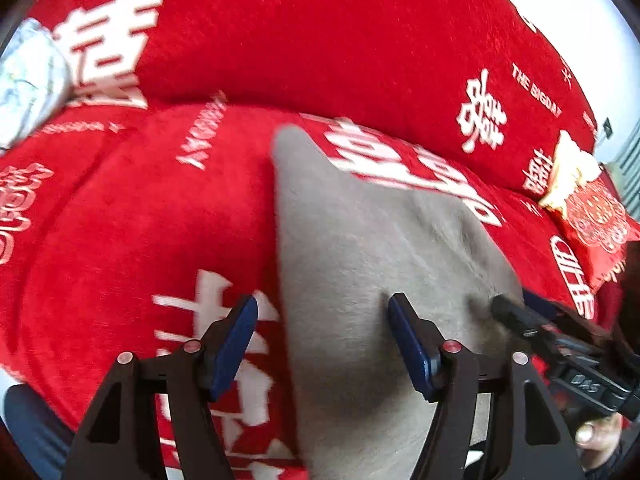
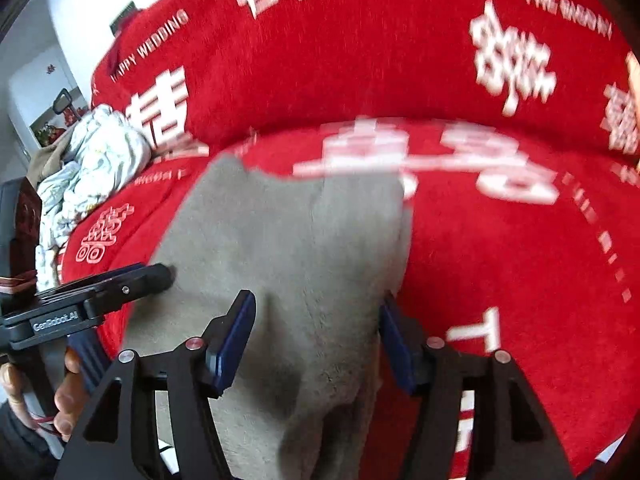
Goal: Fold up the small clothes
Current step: 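Open both grippers and release the folded sweatshirt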
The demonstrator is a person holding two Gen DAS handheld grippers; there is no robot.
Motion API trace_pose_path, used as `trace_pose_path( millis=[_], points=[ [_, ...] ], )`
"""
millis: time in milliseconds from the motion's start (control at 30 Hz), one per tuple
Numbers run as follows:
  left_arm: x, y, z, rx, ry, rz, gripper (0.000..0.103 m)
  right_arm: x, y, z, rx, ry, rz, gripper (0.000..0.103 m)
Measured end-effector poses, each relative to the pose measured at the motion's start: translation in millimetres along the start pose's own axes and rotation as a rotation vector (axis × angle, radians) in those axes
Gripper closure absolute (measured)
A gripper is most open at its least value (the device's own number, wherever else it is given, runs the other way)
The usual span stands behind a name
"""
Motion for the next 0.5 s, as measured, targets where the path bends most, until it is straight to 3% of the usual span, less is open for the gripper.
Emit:
trace_pose_path(
  millis=[100,133,233,333,500],
  points=[
    [-3.1,-12.0,-1.3,0.056,0.017,0.059,0.034,-14.8,-24.7,3.9,0.108,-0.063,-0.023,0.029],
    [-2.4,-7.9,-2.5,0.038,0.031,0.084,0.034,-25.1,-26.4,2.2,0.114,-0.102,-0.011,0.027],
    [-2.3,4.2,-7.8,0.000,0.066,0.141,0.034,-40.0,-11.0,-6.7,0.045,-0.143,0.007,0.027],
    [-3.3,6.4,-9.5,-0.012,0.069,0.153,0.032,-31.0,21.0,-22.8,-0.079,-0.089,-0.034,0.027],
    [7.3,-8.2,-15.9,0.040,0.098,0.215,0.030,-29.8,11.4,-28.4,-0.051,-0.068,-0.056,0.024]
  ],
)
Point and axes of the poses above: each gripper's, at about its wrist camera, not at the fingertips, and y roughly the way its jaws point, x to its right, z to its top, the point moved 4 cm from there along y, roughly the way its jaws point, and after that the axes turned 3 degrees about -x, right-handed, at the moved point
